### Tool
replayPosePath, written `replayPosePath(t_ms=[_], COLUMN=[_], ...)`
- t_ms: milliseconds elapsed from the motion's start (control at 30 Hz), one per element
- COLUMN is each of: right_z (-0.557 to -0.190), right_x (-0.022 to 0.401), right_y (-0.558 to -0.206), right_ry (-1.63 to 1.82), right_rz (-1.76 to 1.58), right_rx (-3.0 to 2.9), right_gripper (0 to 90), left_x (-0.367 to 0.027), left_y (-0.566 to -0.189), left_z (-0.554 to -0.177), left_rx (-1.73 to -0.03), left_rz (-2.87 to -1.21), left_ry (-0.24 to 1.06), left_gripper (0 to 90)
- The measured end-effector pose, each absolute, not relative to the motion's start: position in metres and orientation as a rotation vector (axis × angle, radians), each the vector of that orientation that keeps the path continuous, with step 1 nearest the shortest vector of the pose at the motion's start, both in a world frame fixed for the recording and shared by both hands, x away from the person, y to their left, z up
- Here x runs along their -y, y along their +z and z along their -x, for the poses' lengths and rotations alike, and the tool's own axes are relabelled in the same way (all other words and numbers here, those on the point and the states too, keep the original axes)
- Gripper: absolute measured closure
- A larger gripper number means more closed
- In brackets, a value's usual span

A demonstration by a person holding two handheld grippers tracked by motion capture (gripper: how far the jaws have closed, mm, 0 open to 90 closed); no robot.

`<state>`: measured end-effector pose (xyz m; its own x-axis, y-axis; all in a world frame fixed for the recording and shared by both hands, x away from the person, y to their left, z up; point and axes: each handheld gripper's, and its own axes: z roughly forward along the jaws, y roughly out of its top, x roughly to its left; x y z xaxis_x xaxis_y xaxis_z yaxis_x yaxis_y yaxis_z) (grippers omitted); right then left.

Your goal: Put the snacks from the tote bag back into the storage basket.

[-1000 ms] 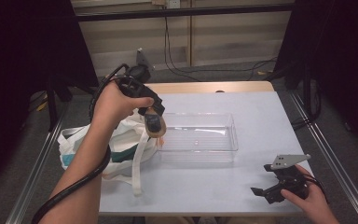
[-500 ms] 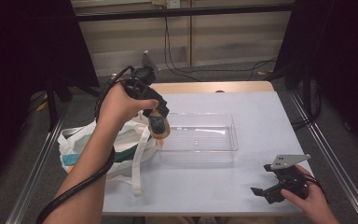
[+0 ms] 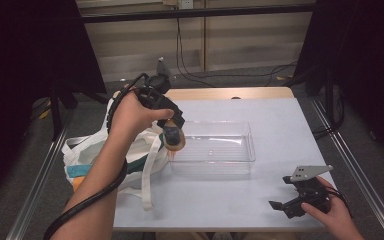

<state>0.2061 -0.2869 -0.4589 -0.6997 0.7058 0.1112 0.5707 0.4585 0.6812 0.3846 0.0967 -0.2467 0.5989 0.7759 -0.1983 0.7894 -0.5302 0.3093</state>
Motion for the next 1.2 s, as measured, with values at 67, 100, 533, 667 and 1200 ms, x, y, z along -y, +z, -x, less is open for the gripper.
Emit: replayPosePath(t_ms=[67,100,533,667,1200], right_z=[-0.206,-0.206,-0.206,-0.206,-0.206], right_x=[0.287,0.287,0.287,0.287,0.287], right_y=[-0.459,-0.459,-0.459,-0.459,-0.459], right_ry=[1.067,1.068,1.068,1.067,1.067], right_rz=[-1.114,-1.112,-1.113,-1.108,-1.112], right_rx=[-2.520,-2.521,-2.524,-2.524,-2.525], right_gripper=[1.9,1.9,1.9,1.9,1.9], left_x=[-0.096,-0.095,-0.091,-0.090,-0.084], left_y=[-0.248,-0.249,-0.255,-0.258,-0.265], left_z=[-0.385,-0.384,-0.384,-0.385,-0.385], left_rx=[-1.269,-1.268,-1.257,-1.255,-1.241], left_rz=[-2.464,-2.466,-2.473,-2.470,-2.479], left_ry=[-0.050,-0.049,-0.065,-0.068,-0.080], left_gripper=[30.3,30.2,30.2,30.2,30.2])
